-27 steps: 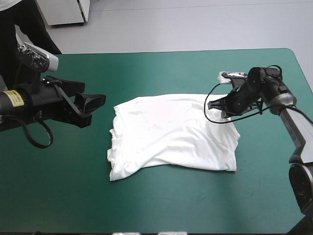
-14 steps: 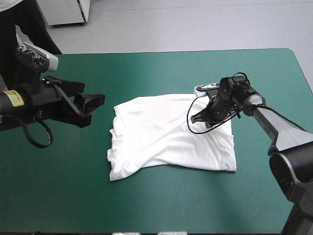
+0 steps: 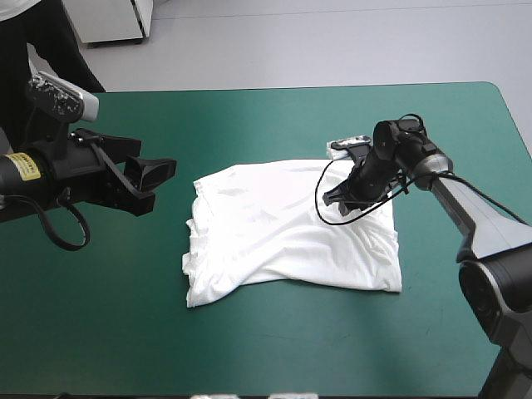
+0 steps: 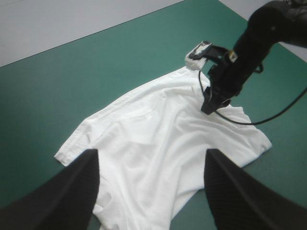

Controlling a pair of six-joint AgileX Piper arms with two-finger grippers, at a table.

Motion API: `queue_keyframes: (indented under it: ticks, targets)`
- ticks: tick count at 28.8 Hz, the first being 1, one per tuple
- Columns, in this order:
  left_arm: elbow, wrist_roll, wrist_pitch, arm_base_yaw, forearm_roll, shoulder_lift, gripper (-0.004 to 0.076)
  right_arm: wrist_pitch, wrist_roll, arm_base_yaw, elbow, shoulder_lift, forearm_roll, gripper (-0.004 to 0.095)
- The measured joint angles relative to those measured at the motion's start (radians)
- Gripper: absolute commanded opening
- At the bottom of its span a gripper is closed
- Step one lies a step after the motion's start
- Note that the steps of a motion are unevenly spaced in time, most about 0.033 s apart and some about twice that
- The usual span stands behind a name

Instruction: Fold the cloth

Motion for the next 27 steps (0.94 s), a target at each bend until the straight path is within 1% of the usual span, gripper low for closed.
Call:
queue_keyframes:
  ticks: [3, 7, 10, 13, 19, 24, 27]
  targets:
    - [0.0, -0.001, 0.0, 0.0, 0.035, 0.0, 0.0457, 0.025, 0.018, 0.0, -0.023, -0.075, -0.043, 0.0451]
    - [0.005, -0.017, 0.0, 0.0, 0.079, -0.014, 0.0457, 0.07, 0.054, 0.0, -0.027, -0.192, -0.133, 0.0451]
    - [0.048, -0.037, 0.0, 0.0, 0.09, -0.05, 0.0457, 0.081, 0.086, 0.0, -0.027, -0.276, -0.195, 0.0451]
    - [0.154, -0.057, 0.0, 0.0, 0.093, -0.103, 0.0457, 0.087, 0.119, 0.0, -0.027, -0.368, -0.235, 0.0451]
    - [0.423, -0.079, 0.0, 0.0, 0.15, -0.181, 0.0457, 0.093, 0.155, 0.0, -0.028, -0.54, -0.242, 0.0451]
    - [0.629, -0.086, 0.0, 0.0, 0.185, -0.161, 0.0457, 0.094, 0.173, 0.0, 0.002, -0.652, -0.28, 0.0451]
    - [0.737, -0.125, -0.009, 0.0, 0.182, -0.122, 0.0457, 0.094, 0.194, 0.0, 0.125, -0.736, -0.339, 0.0451]
